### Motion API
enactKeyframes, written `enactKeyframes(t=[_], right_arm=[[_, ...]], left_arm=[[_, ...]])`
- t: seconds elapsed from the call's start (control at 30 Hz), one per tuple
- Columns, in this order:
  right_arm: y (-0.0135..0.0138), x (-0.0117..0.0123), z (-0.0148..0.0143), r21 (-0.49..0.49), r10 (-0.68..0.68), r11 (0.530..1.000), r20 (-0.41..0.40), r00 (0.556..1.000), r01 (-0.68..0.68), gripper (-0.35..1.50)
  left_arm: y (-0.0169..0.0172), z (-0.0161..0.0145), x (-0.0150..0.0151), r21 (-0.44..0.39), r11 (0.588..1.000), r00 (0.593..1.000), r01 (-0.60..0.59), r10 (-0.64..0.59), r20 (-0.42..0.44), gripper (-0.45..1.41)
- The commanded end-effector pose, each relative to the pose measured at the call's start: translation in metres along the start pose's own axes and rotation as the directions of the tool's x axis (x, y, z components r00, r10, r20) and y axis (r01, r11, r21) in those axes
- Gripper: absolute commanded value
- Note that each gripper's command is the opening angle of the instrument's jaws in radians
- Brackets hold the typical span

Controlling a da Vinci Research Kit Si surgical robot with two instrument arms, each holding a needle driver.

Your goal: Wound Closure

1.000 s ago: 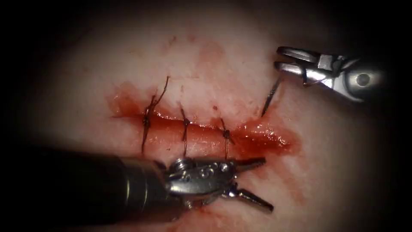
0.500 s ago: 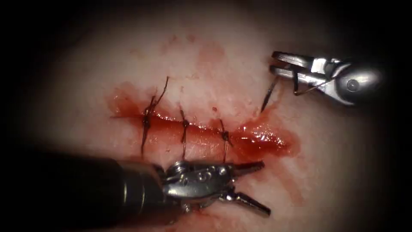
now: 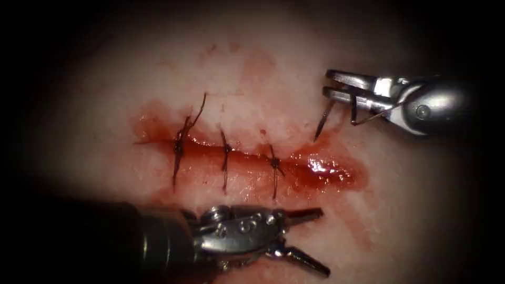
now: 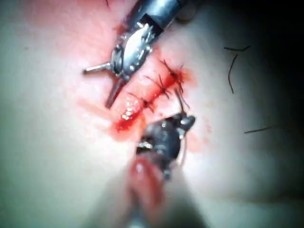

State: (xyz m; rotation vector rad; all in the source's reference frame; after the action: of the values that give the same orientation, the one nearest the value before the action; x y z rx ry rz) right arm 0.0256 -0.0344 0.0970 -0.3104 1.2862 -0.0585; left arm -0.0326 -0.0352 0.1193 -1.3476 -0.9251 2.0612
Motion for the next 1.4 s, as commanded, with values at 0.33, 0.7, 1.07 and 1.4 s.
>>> enactKeyframes(t=[0.33,0.7,1.07,1.4], right_arm=[[0.0,0.0,0.0012,-0.008,-0.041,0.999,0.007,0.999,0.041,-0.35],[-0.0002,-0.0004,0.0015,0.0,-0.098,0.995,0.025,0.995,0.098,-0.35],[-0.0018,-0.0012,0.0019,0.023,-0.12,0.993,0.03,0.992,0.12,-0.35],[-0.0033,-0.0006,0.002,0.045,-0.041,0.998,0.018,0.999,0.04,-0.35]], left_arm=[[-0.0002,0.0006,-0.0003,-0.003,1.0,1.0,0.001,-0.001,0.0,0.84],[-0.0003,0.0005,-0.0003,-0.005,1.0,1.0,0.0,0.0,0.001,0.84],[-0.0003,-0.0002,0.0005,0.001,1.0,1.0,0.004,-0.004,-0.005,0.83],[-0.0003,-0.001,0.0014,0.036,0.999,1.0,0.019,-0.018,-0.02,0.79]])
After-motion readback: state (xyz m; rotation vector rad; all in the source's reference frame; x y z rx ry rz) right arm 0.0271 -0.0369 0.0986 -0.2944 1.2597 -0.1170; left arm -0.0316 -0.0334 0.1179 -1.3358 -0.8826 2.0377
